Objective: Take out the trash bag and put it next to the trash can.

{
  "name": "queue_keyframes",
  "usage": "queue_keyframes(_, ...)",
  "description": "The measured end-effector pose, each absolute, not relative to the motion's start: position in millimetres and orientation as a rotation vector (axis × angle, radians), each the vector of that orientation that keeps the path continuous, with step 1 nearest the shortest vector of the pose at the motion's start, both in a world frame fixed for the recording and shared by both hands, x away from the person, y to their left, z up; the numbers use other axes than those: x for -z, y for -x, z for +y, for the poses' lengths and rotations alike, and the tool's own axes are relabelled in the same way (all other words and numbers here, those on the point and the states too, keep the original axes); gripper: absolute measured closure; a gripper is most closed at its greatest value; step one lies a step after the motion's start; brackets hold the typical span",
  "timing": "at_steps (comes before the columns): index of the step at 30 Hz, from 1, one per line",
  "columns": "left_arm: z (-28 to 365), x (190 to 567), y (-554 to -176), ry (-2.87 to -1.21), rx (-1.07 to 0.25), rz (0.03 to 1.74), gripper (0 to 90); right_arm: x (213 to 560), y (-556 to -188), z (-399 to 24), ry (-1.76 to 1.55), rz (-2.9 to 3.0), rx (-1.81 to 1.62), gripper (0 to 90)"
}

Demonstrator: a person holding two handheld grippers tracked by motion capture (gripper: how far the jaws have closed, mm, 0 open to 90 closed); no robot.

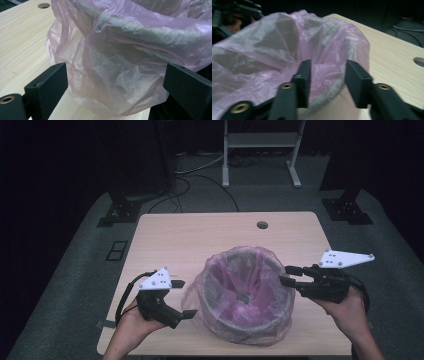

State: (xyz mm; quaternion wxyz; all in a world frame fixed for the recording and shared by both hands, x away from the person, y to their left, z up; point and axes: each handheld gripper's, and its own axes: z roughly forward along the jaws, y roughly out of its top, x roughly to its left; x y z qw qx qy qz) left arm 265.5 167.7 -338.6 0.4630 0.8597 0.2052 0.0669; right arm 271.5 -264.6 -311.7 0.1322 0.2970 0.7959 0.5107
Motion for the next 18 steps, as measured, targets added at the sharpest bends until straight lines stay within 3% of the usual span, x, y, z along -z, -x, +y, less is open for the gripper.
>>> queue_keyframes(4, 167, 338, -265, -2.112, -0.164, 0.502, 4.1, 317, -274, -263, -0.889, 2.332, -1.433, 60.7)
queue_keyframes(8, 166, 337, -265, -2.112, -0.166, 0.498, 4.1, 313, -273, -270, -0.914, 2.282, -1.474, 88.0)
queue_keyframes(18, 166, 338, -265, -2.112, -0.157, 0.488, 4.1, 305, -275, -256, -0.878, 2.334, -1.465, 90.0)
